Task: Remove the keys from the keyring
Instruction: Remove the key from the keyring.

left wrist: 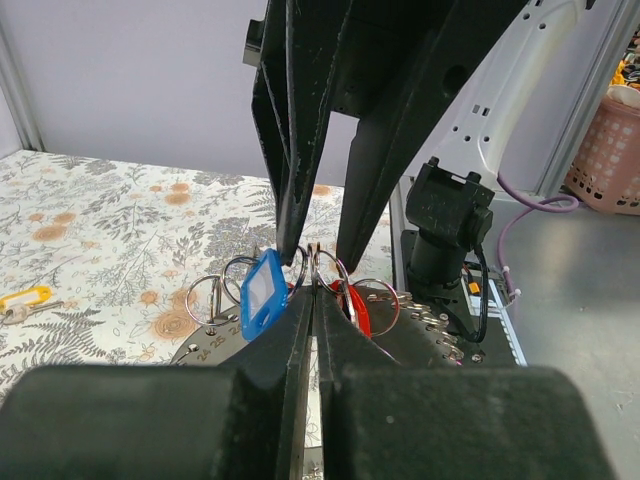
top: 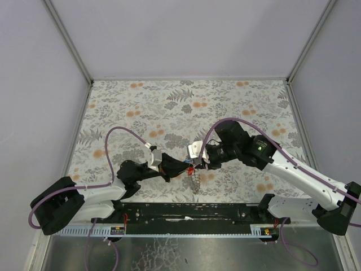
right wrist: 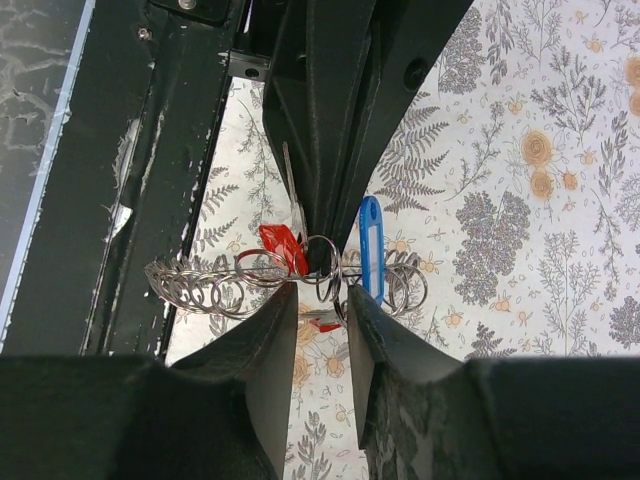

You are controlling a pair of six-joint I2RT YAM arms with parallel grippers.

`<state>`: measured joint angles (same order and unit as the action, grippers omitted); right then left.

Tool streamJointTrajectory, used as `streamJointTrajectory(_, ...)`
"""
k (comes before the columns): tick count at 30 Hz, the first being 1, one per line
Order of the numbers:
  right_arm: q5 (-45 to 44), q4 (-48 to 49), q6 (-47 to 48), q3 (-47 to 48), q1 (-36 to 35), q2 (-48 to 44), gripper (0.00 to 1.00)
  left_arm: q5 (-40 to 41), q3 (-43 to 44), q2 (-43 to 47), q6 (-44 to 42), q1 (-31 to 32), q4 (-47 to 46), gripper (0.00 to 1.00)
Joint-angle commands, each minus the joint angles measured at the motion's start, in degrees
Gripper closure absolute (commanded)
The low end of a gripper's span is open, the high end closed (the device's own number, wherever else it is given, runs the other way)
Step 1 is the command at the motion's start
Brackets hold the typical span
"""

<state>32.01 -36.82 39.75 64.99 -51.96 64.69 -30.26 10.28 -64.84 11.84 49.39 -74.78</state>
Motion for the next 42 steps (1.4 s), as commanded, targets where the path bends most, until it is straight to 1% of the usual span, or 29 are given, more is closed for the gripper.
streamJointTrajectory(1,-0.24,2.36,-0.04,-0.31,-0.11,-0.26,0.69,-0.4,1.49,0.89,0.5,-0.34,-3.99,1.0)
streamJointTrajectory(11,0.66,3.23,0.49,-0.5,-0.11,-0.46,0.83,-1.36,2.21,-0.64,1.56,0.14,-5.66,1.0)
streamJointTrajectory(13,1.12,3.41,0.21,-0.23,-0.12,-0.52,0.88,-1.52,2.39,-1.09,1.77,0.21,-5.86,1.0)
streamJointTrajectory(16,1.34,2.98,0.0,0.25,-0.09,-0.64,0.99,-1.57,2.55,-1.51,1.95,0.32,-5.89,1.0)
streamJointTrajectory(20,1.73,2.17,-0.27,0.53,-0.1,-1.16,1.0,-0.99,2.2,-1.29,2.05,0.27,-5.65,1.0)
streamJointTrajectory(22,1.63,1.81,-0.64,0.66,-0.12,-1.48,1.0,-0.28,1.72,-0.67,2.1,0.32,-4.98,0.96)
streamJointTrajectory(23,1.27,1.74,-1.0,0.59,-0.14,-1.57,1.0,0.14,1.43,-0.22,2.13,0.28,-4.57,0.92)
streamJointTrajectory(26,0.55,1.68,-2.0,0.41,-0.15,-1.98,1.0,1.68,0.37,2.71,1.9,0.29,-2.2,0.76)
streamJointTrajectory(28,0.36,1.94,-2.67,0.17,-0.13,-2.24,1.0,2.66,-0.61,5.11,1.59,0.32,0.32,0.61)
streamJointTrajectory(30,0.33,2.3,-3.15,-0.13,-0.11,-2.5,1.0,3.89,-1.56,8.02,1.16,0.27,4.23,0.54)
streamJointTrajectory(33,0.29,2.36,-3.21,-0.4,-0.09,-2.79,1.0,6.81,-3.27,13.6,0.22,0.24,10.37,0.48)
streamJointTrajectory(37,-0.52,2.36,-3.03,-0.66,-0.15,-3.04,1.0,11.86,-4.94,23.0,0.33,0.12,20.83,0.43)
streamJointTrajectory(40,-0.88,2.23,-2.57,-0.88,-0.14,-3.15,1.0,14.72,-5.44,28.35,4.35,0.01,26.16,0.39)
streamJointTrajectory(42,-1.16,2.14,-2.24,-0.98,-0.14,-3.07,1.0,14.2,-5.21,29.92,6.53,0.03,28.14,0.39)
